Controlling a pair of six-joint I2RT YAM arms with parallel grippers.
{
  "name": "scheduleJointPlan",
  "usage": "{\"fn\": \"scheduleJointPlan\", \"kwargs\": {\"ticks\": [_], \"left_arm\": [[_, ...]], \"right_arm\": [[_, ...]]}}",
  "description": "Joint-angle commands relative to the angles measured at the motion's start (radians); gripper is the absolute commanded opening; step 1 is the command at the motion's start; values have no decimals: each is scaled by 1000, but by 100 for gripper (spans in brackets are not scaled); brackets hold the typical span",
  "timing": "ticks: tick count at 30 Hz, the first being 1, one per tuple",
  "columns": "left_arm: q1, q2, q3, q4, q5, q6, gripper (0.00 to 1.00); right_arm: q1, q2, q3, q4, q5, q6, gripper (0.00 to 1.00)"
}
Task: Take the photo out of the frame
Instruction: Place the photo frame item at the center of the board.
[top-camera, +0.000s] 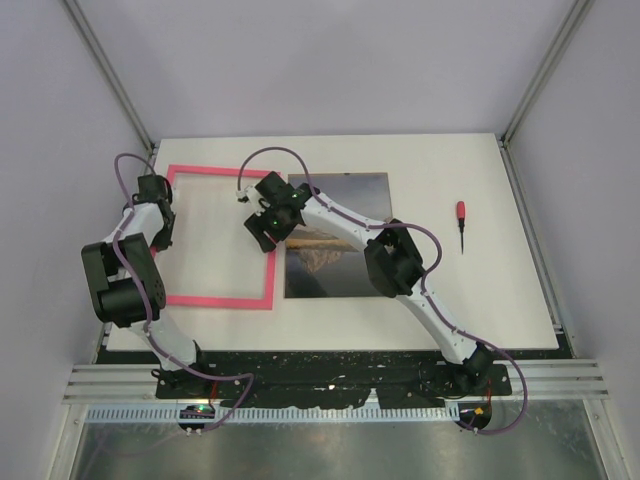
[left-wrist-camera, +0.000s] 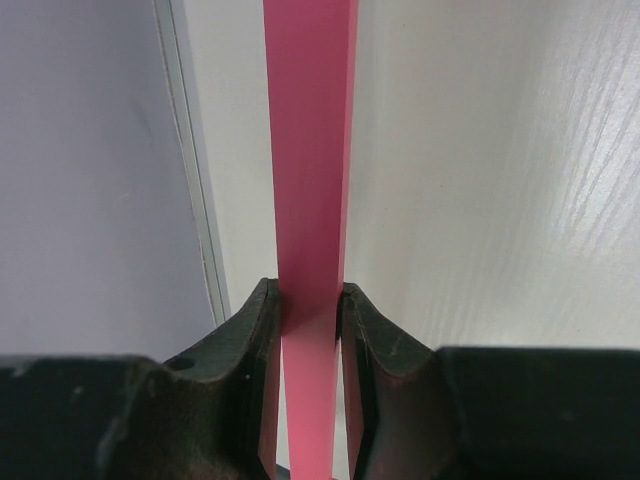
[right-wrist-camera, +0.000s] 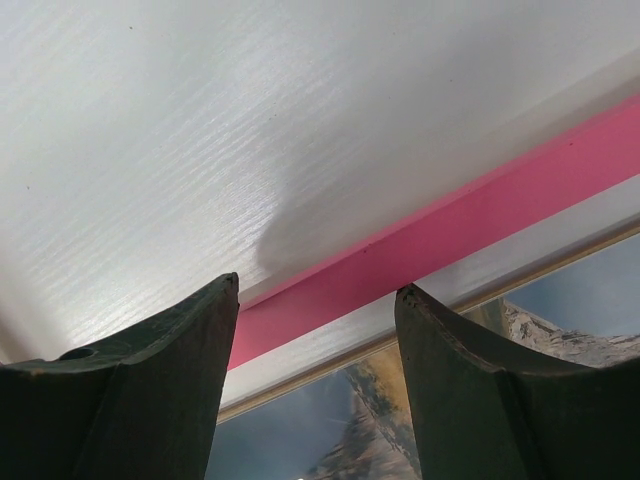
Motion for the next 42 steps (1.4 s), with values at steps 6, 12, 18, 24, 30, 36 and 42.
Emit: {"fn": "scheduleJointPlan", "kwargs": {"ticks": [6,12,18,24,30,36,42], "left_arm": [[-4,28,42,9,39,-5,29],[-4,71,102,-28,16,0,35],[-7,124,174,-70,-15,-6,42],[-5,148,203,-84,-30,-14,44],[-4,124,172,-65,-18,-14,45],[-13,87,137,-64,11,-22,45],[-74,38,70,-64,38,-32,47]], "right_arm": [[48,-21,61,134,-91,-18,68],[60,6,81,125,-103,-8,68],[73,34,102,131,-92,-1,68],[83,74,129,145,-28,13,68],[85,78,144,171,127,13,68],[62,52,123,183,204,1,68],[48,37,101,199,253,-19,68]]}}
